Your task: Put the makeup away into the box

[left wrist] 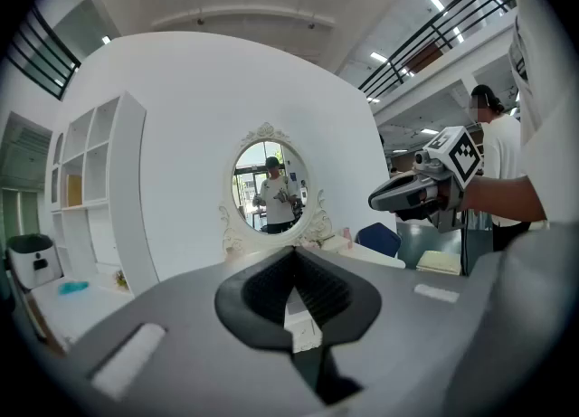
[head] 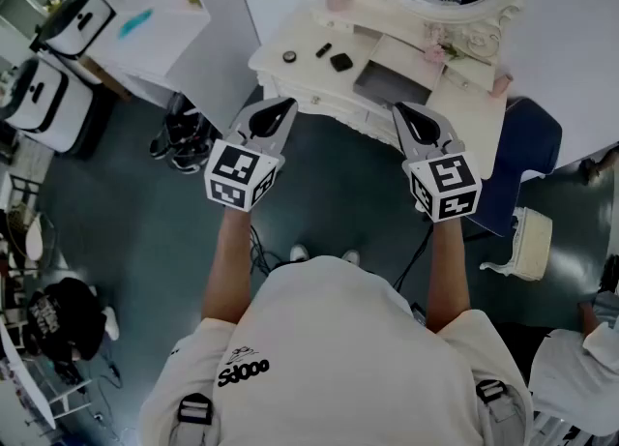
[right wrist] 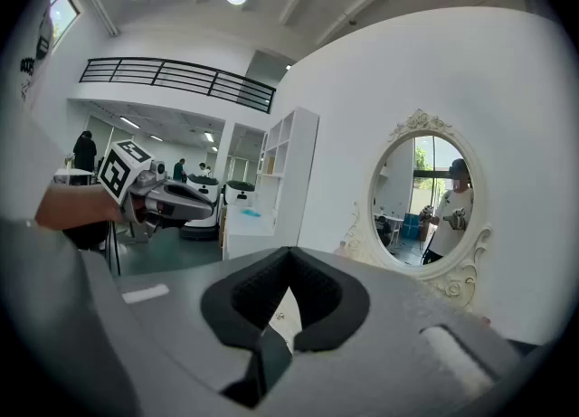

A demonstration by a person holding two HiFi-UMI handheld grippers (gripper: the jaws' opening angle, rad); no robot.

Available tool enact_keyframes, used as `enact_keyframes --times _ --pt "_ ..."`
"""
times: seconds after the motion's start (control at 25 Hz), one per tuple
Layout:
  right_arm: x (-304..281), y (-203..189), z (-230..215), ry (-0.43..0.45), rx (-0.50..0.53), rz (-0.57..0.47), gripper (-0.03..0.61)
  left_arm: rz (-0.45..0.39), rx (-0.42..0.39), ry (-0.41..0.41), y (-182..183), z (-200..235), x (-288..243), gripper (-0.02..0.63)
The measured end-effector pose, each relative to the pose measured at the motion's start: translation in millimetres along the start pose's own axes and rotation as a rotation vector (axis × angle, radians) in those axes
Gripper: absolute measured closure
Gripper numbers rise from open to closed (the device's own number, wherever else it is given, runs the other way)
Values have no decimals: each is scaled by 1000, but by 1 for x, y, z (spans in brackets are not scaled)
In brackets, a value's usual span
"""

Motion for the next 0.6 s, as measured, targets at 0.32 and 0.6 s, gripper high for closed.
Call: enact_keyframes --times 0.32,0.6 --pt "15 -18 -30 27 -48 -20 577 26 25 13 1 -27 -20 595" --pt "1 -37 -46 54 -99 -12 577 38 70 19 -11 -24 -37 595"
Point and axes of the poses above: the fingertips, and each gripper's own axes: x backward along the fingers, z to its left, y out of its top, the point moved 8 cm from there along x, backward along the fingers, and after that the axes turned 3 degrees about -z, right-handed, at the moved point
